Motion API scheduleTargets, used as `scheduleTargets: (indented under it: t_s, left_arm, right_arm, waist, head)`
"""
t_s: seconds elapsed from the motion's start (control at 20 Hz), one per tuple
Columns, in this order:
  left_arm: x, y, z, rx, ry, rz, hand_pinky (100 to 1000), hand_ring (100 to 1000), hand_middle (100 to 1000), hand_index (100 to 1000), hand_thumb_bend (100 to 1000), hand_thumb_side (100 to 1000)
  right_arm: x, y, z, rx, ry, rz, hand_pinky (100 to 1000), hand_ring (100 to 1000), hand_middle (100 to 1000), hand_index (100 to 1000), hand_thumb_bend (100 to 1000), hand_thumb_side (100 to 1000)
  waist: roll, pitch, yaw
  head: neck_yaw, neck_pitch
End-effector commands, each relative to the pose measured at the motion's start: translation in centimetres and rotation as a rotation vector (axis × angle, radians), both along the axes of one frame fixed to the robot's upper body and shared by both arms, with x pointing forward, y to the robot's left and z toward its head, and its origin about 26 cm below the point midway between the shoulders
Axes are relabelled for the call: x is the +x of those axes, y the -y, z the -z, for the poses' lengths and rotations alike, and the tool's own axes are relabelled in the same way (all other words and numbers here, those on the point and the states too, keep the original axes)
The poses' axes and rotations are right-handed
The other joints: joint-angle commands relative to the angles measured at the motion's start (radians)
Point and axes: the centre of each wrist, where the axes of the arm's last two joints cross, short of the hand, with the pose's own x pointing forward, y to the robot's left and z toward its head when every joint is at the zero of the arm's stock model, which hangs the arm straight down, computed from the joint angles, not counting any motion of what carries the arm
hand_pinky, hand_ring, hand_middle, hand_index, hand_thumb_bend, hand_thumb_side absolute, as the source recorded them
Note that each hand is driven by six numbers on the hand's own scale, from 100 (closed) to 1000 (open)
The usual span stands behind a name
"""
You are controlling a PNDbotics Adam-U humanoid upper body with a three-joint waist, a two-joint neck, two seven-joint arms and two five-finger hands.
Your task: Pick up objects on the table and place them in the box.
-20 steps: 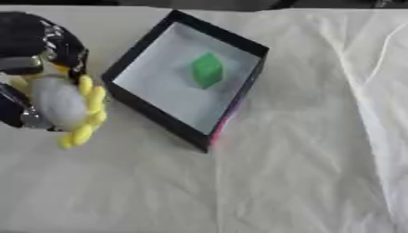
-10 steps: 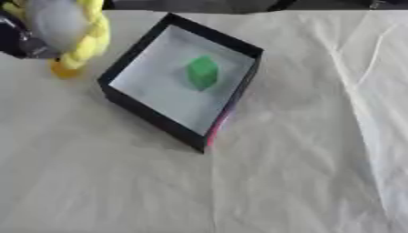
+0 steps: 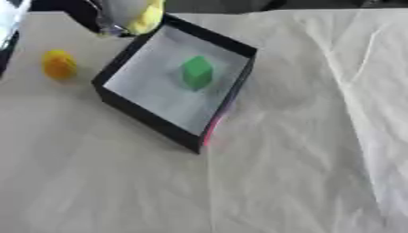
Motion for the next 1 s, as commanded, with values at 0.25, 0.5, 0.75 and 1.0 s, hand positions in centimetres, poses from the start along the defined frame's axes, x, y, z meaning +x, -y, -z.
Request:
scheduleTargets:
  t_s: [0.25, 0.5, 0.75, 1.0]
  left_arm:
    - [2.7, 1.8, 3.5, 0.065, 0.077, -0.110, 640, 579, 462, 554, 632, 100]
    - [3.4, 2.0, 6.8, 0.102, 0.086, -0.132, 681, 612, 513, 628, 647, 100]
    - [3.6, 1.5, 8.3, 0.143, 0.078, -0.199, 799, 772, 688, 804, 559, 100]
    - [3.6, 0.6, 7.6, 0.147, 0.139, -0.217, 897, 886, 811, 889, 100, 400]
  right_arm:
    - [0.0, -0.6, -1.7, -0.015, 0.041, -0.034, 1000, 683, 620, 788, 100, 616]
    - [0.0, -0.6, -1.5, -0.010, 0.035, -0.033, 1000, 683, 620, 788, 100, 620]
    - [-0.1, -0.5, -1.4, -0.010, 0.032, -0.028, 1000, 683, 620, 788, 100, 621]
    - [-0.1, -0.2, -1.1, -0.016, 0.012, -0.007, 1000, 682, 620, 787, 100, 630]
  waist:
    - [-0.013, -0.008, -0.018]
    - [-0.013, -0.006, -0.019]
    - [-0.013, -0.007, -0.019]
    - [-0.009, -0.010, -0.013]
  head:
    - [0.035, -0.002]
    - [0.043, -0.002]
    - [0.043, -0.002]
    - [0.039, -0.002]
